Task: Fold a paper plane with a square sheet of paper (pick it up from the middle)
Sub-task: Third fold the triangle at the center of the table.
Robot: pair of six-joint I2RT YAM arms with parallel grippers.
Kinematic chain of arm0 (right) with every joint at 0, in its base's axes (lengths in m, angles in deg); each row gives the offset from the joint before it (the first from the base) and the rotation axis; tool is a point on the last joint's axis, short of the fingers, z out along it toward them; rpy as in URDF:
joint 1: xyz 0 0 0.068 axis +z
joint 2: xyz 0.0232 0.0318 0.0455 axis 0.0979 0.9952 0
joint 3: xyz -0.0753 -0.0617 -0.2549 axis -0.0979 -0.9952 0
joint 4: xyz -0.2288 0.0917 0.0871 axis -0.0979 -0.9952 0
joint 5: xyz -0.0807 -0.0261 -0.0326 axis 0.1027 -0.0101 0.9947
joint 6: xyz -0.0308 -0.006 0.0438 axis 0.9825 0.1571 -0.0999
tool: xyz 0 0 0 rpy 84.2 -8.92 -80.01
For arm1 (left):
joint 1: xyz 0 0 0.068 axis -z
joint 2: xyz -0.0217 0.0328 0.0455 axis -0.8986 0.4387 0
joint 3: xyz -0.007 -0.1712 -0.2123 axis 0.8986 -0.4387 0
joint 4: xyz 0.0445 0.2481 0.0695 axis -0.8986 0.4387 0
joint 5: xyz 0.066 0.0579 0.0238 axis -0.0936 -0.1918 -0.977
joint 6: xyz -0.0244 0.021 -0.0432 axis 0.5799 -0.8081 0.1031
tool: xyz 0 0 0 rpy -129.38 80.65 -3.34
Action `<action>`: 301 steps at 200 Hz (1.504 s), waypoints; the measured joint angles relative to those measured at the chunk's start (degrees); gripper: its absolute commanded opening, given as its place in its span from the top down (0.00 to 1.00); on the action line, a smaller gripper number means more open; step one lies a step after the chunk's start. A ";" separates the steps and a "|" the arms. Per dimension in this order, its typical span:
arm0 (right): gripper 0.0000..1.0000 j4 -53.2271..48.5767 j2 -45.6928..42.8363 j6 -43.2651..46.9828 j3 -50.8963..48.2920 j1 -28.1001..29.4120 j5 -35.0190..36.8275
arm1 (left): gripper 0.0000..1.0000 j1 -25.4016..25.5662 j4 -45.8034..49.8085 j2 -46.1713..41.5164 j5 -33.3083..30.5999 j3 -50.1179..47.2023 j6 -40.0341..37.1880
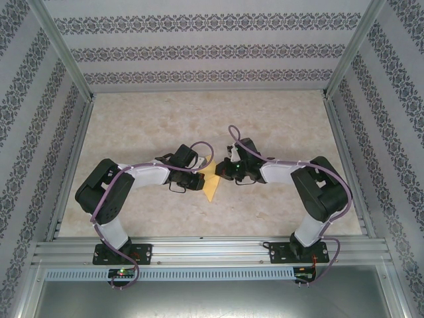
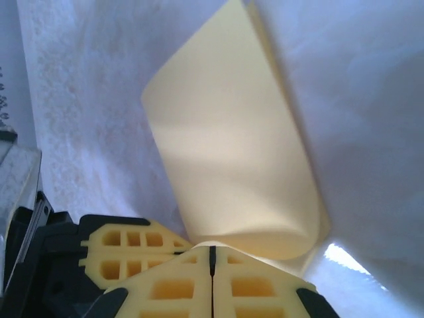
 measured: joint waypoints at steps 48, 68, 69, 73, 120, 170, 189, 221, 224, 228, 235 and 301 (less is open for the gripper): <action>0.93 -10.45 6.36 6.45 13.64 -1.25 0.39 | 1.00 0.00 0.00 0.00 0.02 0.00 0.00; 0.93 -13.27 10.10 8.35 18.43 -1.22 0.42 | 1.00 0.00 0.02 0.00 0.02 0.02 0.00; 0.93 -13.46 10.36 8.52 18.69 -1.22 0.44 | 1.00 0.00 0.02 0.00 0.02 0.02 0.00; 0.94 -14.21 11.08 8.79 19.39 -1.22 0.44 | 1.00 0.00 0.02 0.00 0.00 0.04 0.00; 0.96 -21.40 16.31 11.45 22.69 -0.22 2.14 | 1.00 0.00 0.20 0.00 -0.02 0.11 -0.02; 0.98 -20.96 13.66 11.17 19.76 0.17 5.64 | 1.00 0.02 0.66 0.00 0.02 0.33 -0.85; 0.98 -20.44 11.10 10.19 16.50 0.17 6.75 | 1.00 0.02 0.85 0.00 0.02 0.42 -1.05; 0.96 -20.11 9.73 9.66 14.84 0.17 7.17 | 1.00 0.02 1.29 0.26 0.15 0.81 -1.55; 0.96 -20.11 9.73 9.66 14.84 0.17 7.17 | 1.00 0.00 1.42 0.37 0.26 0.94 -1.70; 0.96 -20.13 9.73 9.66 14.84 0.17 7.10 | 1.00 0.00 1.62 0.50 0.35 1.14 -1.86; 0.95 -20.15 9.73 9.66 14.84 0.17 7.08 | 1.00 0.00 1.97 0.74 0.59 1.46 -2.21; 0.93 -17.14 -0.94 8.17 10.69 0.00 6.01 | 1.00 0.00 2.82 1.40 1.31 2.36 -3.23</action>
